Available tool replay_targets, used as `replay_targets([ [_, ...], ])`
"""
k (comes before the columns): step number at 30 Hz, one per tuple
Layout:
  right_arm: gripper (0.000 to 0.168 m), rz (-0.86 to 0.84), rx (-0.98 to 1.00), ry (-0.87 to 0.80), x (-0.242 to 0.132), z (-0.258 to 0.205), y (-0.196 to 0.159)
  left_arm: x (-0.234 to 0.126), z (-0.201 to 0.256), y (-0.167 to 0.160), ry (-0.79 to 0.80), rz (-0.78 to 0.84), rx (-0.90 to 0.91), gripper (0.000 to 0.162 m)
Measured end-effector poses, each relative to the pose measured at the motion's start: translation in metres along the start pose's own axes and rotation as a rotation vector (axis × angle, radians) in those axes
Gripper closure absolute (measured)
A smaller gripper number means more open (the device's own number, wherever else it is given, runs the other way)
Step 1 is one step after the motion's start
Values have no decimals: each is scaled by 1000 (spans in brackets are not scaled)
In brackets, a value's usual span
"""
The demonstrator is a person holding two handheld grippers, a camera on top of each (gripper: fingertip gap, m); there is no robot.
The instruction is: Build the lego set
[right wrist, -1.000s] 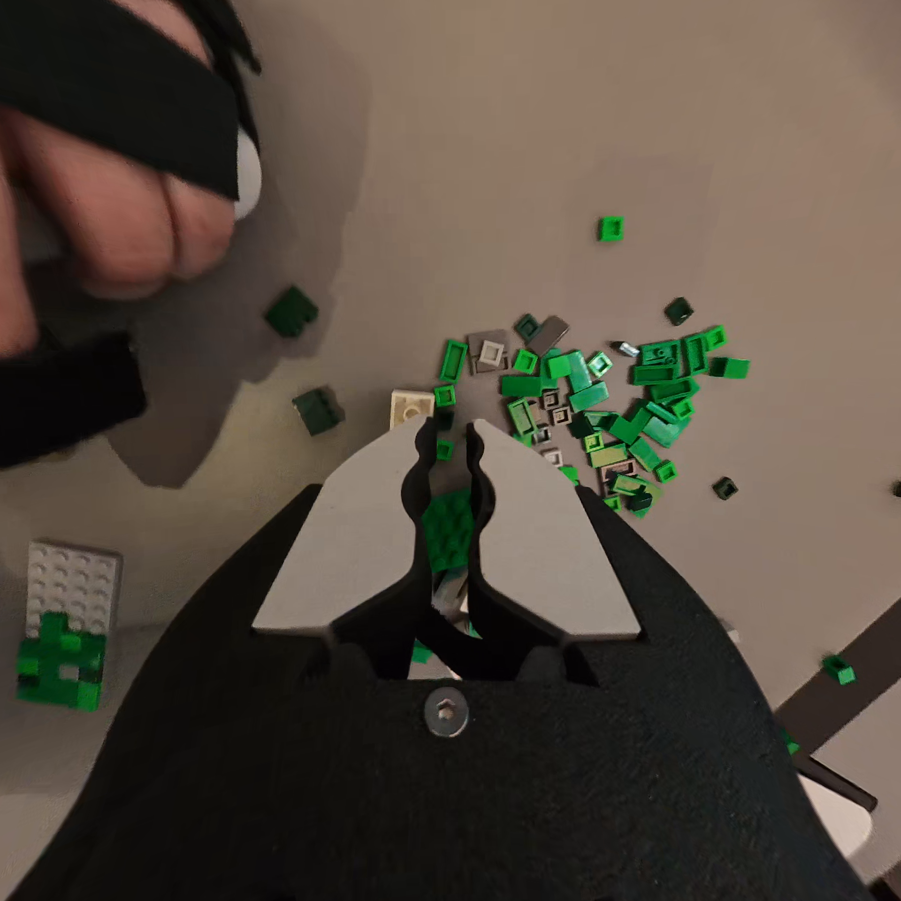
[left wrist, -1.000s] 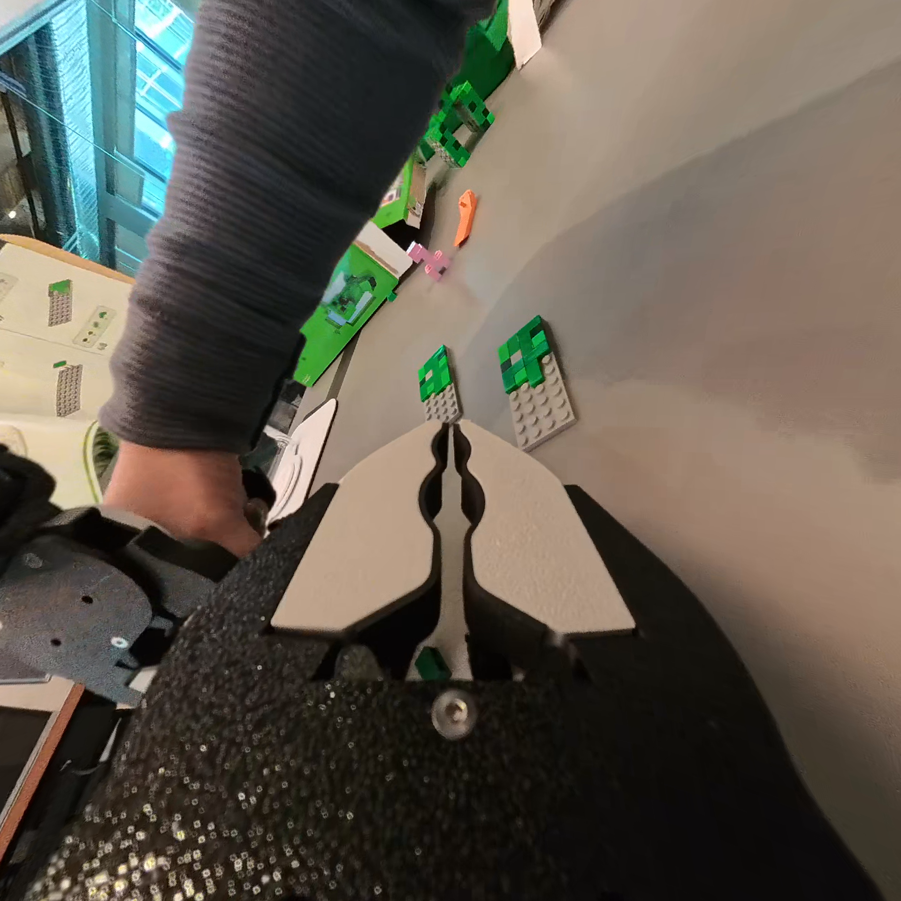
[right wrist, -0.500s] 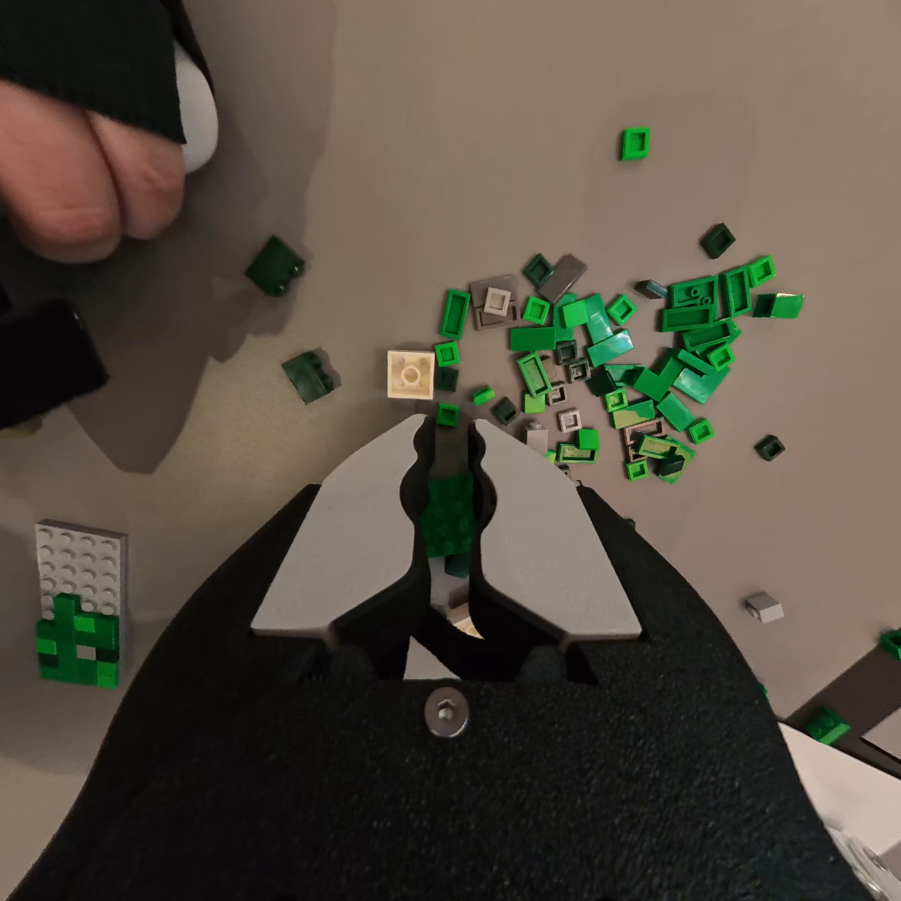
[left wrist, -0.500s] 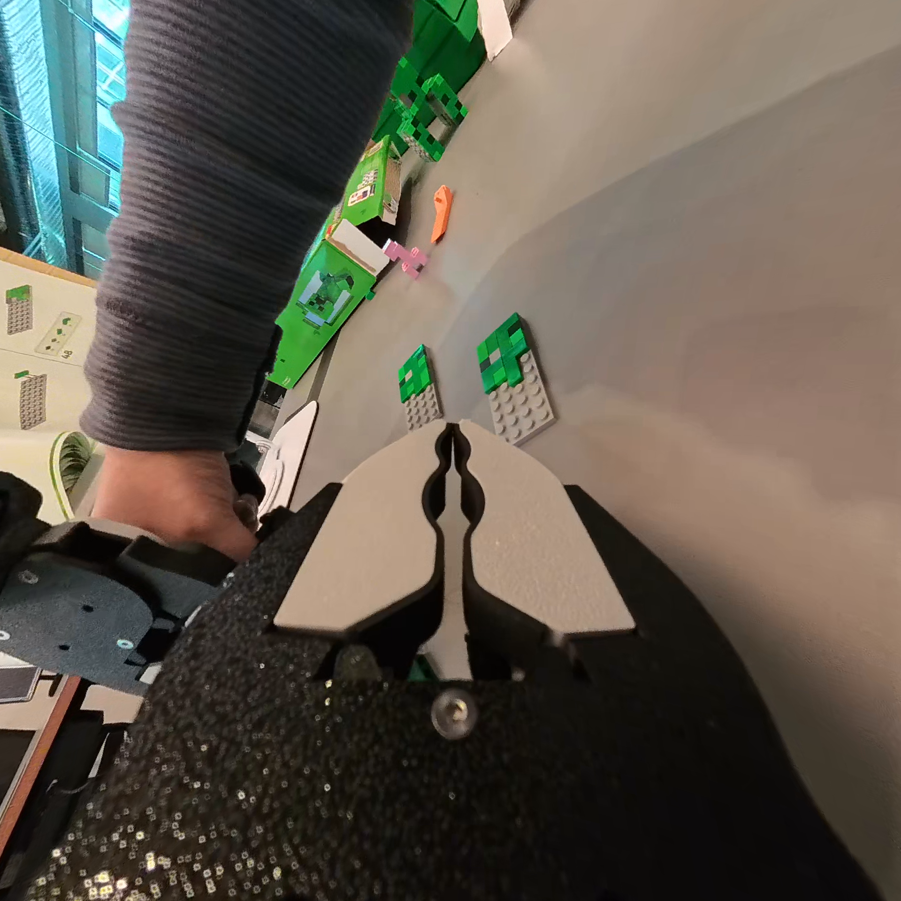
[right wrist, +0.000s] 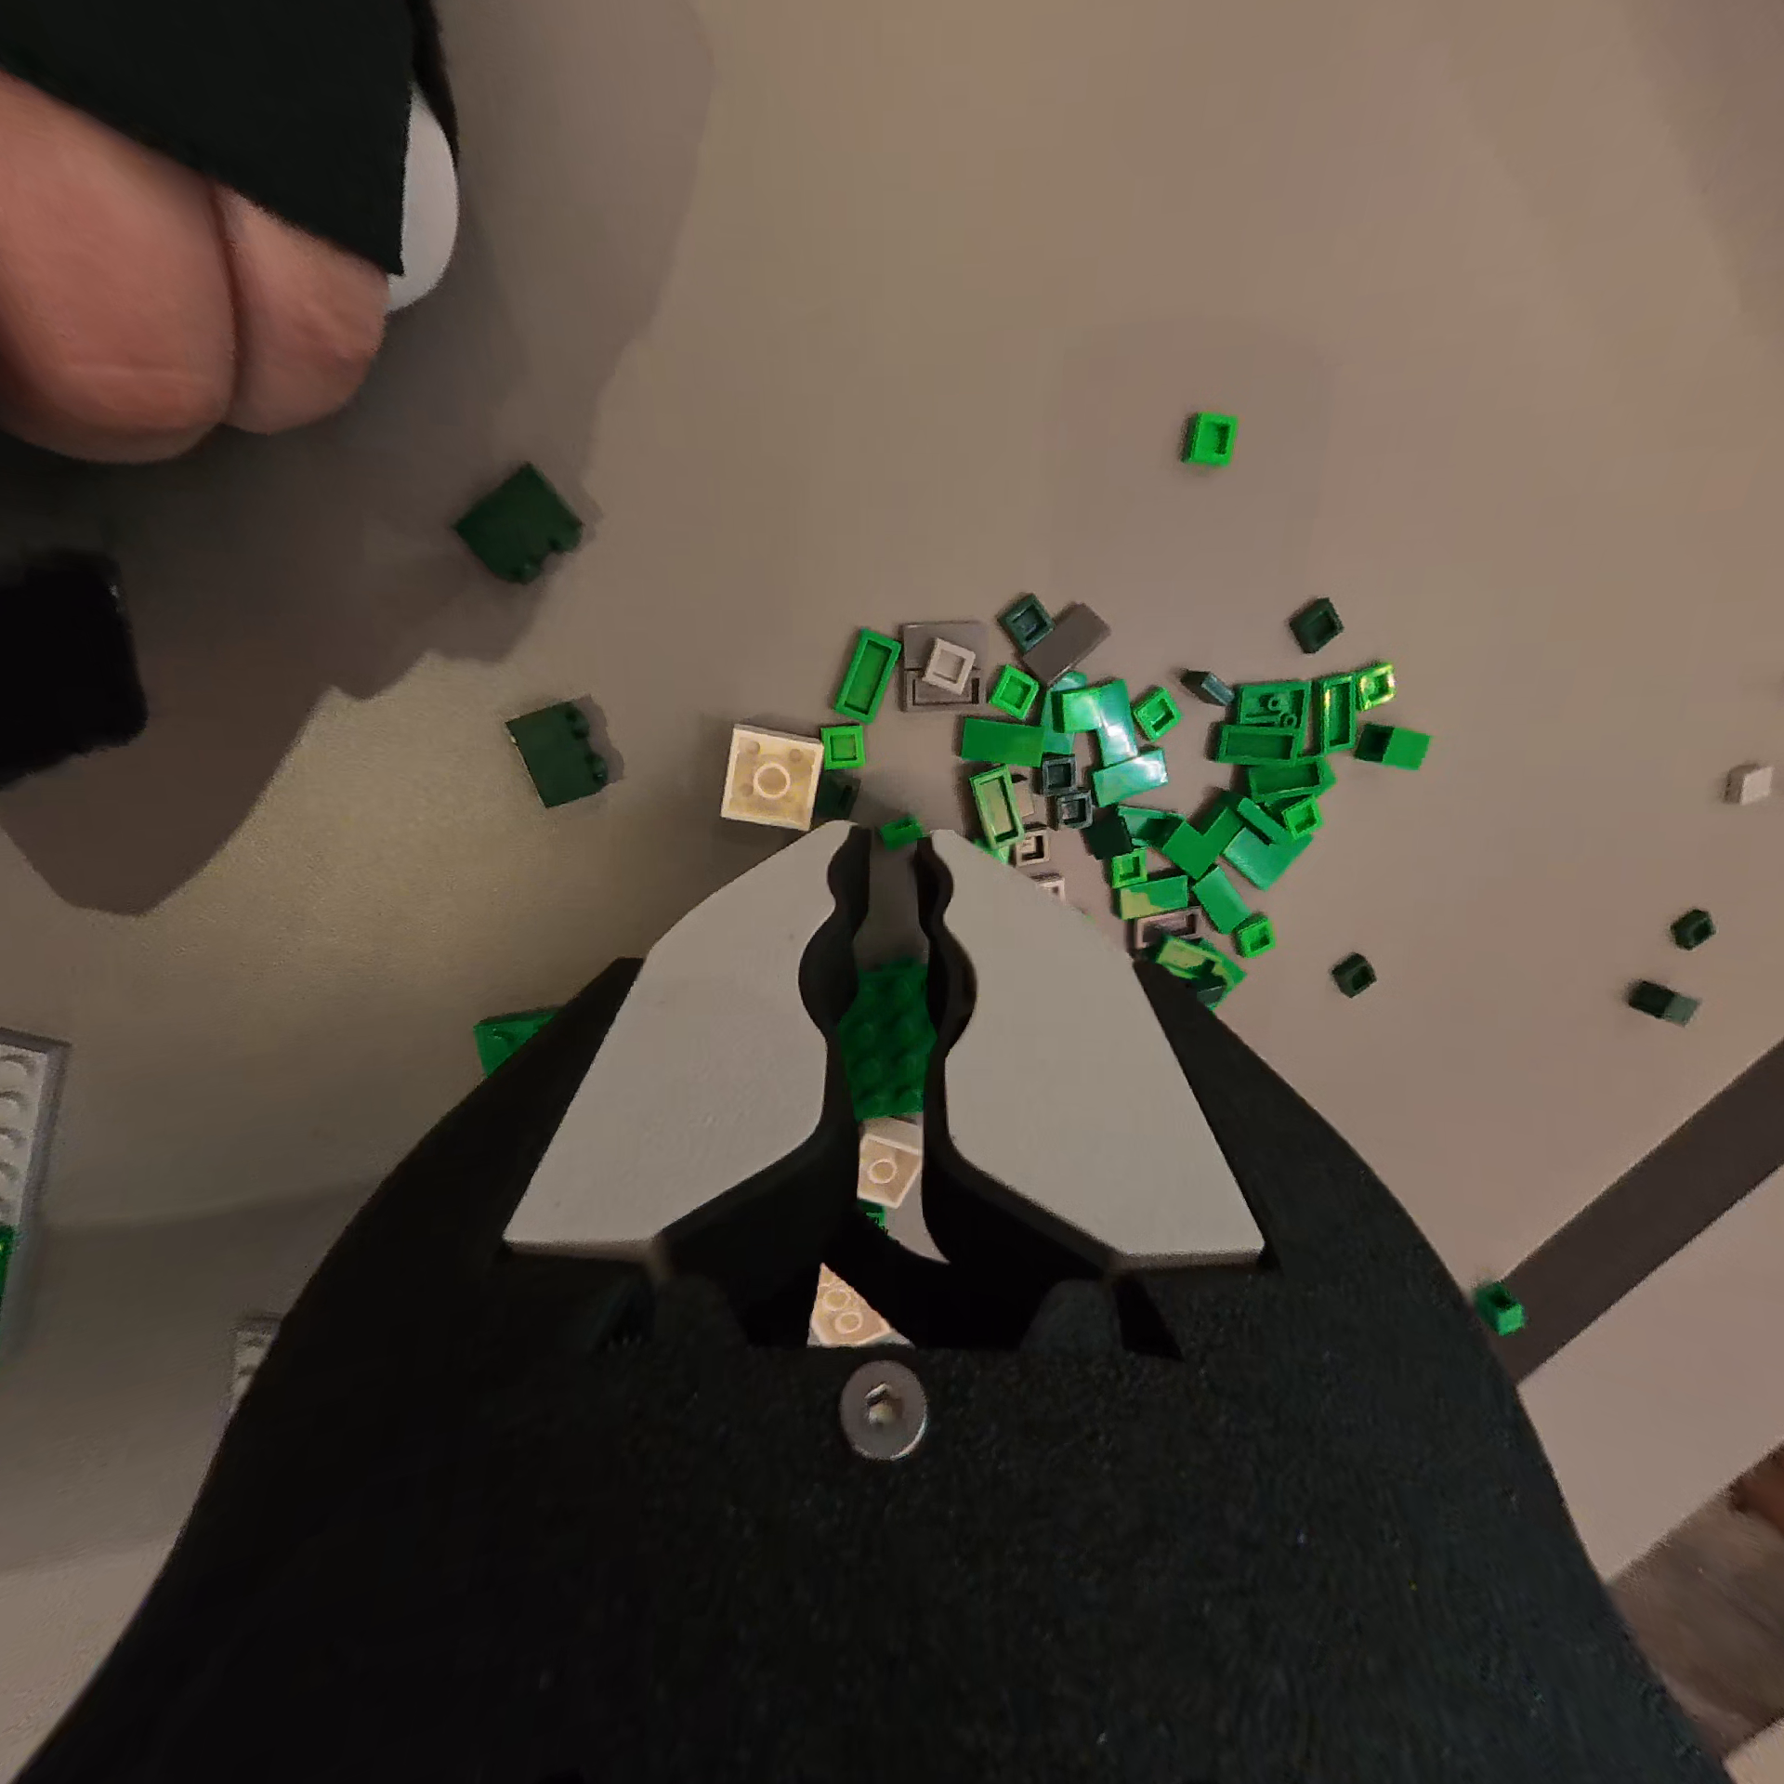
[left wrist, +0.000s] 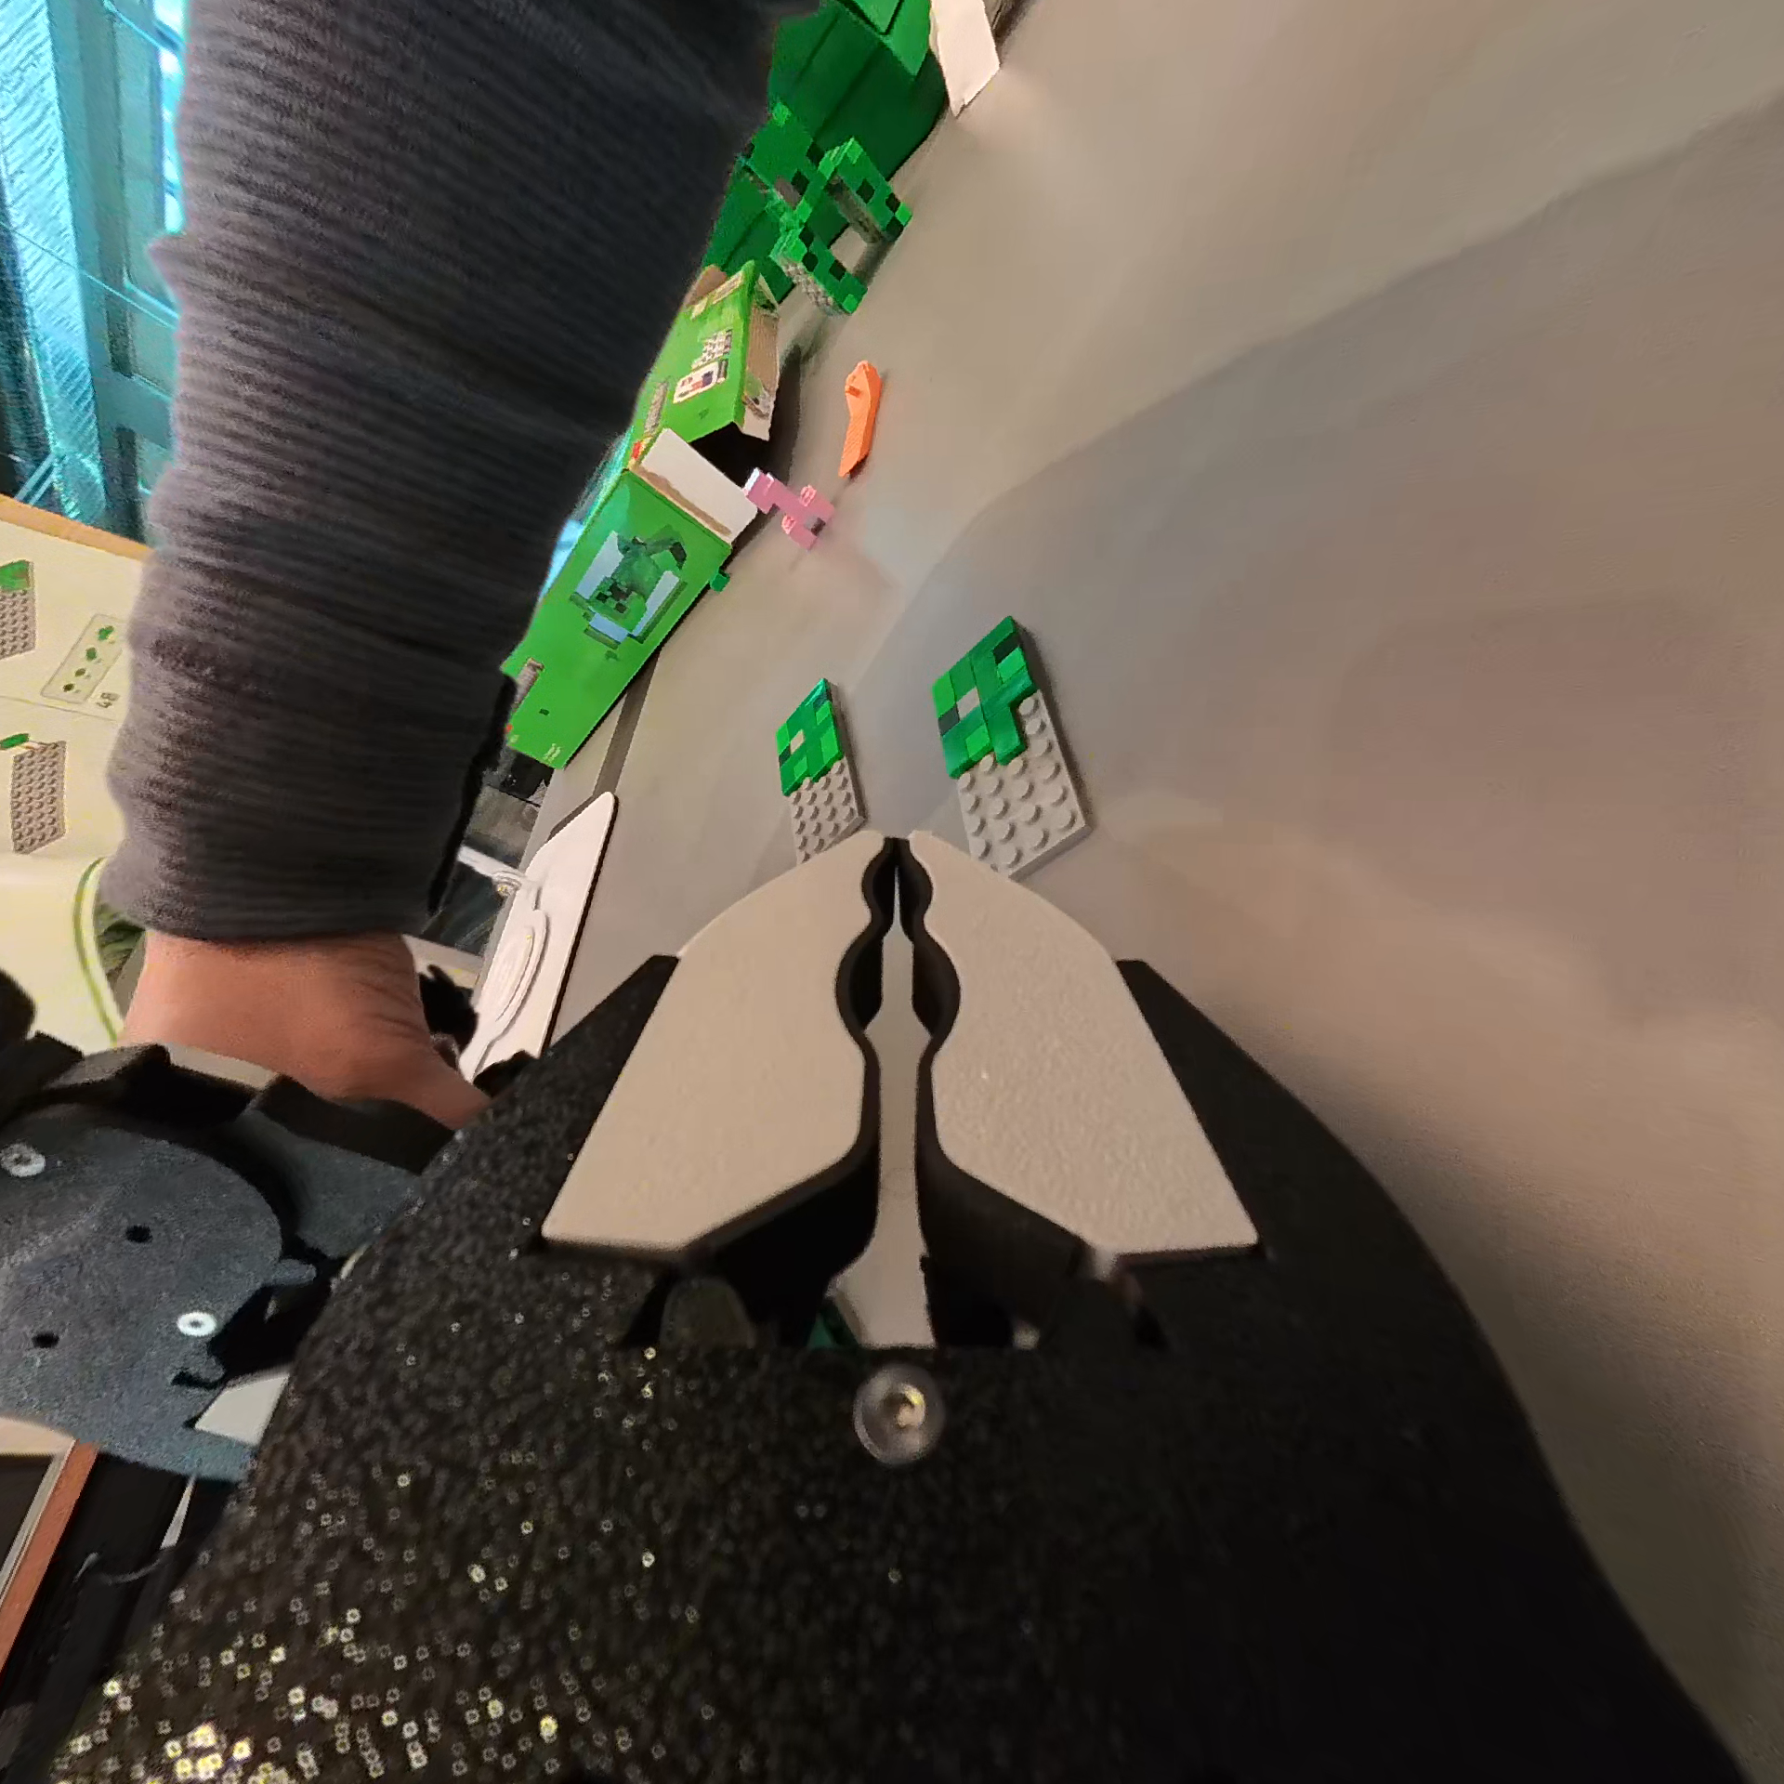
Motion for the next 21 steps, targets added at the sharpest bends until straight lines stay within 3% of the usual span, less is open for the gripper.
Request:
replay_targets([
  [8, 168, -19, -41, 5, 1, 4, 1, 0, 0, 0, -4, -3, 2, 162],
  [21, 168, 50, -7, -28, 0, 1, 8, 1, 1, 0, -12, -8, 4, 162],
])
Point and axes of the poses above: each gripper's, where its closed fingertips meet, x out along the fingers, y out of its top, z = x × y across the jaws, the point moved 5 cm from there along -x, back along the fingers, and after that the axes turned 9 degrees about -z, right-handed, at the moved point
